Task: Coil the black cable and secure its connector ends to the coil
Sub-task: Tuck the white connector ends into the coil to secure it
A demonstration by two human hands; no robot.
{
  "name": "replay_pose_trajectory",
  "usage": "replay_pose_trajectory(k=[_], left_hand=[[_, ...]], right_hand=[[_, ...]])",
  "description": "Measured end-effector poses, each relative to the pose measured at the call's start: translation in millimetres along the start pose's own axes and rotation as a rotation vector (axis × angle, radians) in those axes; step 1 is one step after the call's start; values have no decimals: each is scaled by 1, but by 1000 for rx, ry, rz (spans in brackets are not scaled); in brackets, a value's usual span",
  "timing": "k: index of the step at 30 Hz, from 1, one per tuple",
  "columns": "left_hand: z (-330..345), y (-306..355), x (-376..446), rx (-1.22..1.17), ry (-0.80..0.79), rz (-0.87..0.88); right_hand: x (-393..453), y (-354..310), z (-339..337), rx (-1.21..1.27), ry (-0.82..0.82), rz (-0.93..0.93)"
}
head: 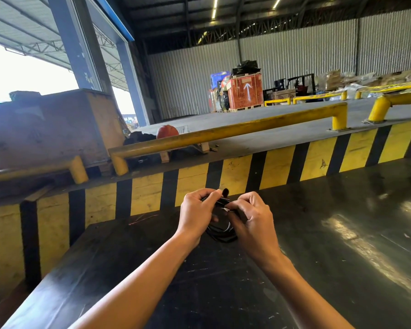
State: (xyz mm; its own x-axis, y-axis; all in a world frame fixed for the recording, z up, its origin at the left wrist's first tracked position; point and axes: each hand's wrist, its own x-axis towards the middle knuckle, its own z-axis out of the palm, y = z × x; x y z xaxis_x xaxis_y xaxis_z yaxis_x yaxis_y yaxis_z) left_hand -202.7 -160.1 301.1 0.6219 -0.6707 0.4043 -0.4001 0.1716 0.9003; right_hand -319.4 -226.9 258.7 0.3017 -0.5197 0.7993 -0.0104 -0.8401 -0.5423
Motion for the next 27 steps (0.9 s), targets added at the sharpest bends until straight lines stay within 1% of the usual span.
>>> replay_pose_trajectory(k=[3,7,15,20,27], left_hand=[[1,-1,-1,43,-35,36],[1,-1,-2,73,-96,55],[-2,-3,-1,71,-110,65],[-3,-4,0,59,-90,85],[-5,-4,1,69,-44,126]], right_hand=[[0,1,-2,46,50,0],[-1,2,-3,89,79,9],[-5,2,-2,76,97,43],[-8,4,0,69,85,61],[-2,5,-3,212,-11,206]])
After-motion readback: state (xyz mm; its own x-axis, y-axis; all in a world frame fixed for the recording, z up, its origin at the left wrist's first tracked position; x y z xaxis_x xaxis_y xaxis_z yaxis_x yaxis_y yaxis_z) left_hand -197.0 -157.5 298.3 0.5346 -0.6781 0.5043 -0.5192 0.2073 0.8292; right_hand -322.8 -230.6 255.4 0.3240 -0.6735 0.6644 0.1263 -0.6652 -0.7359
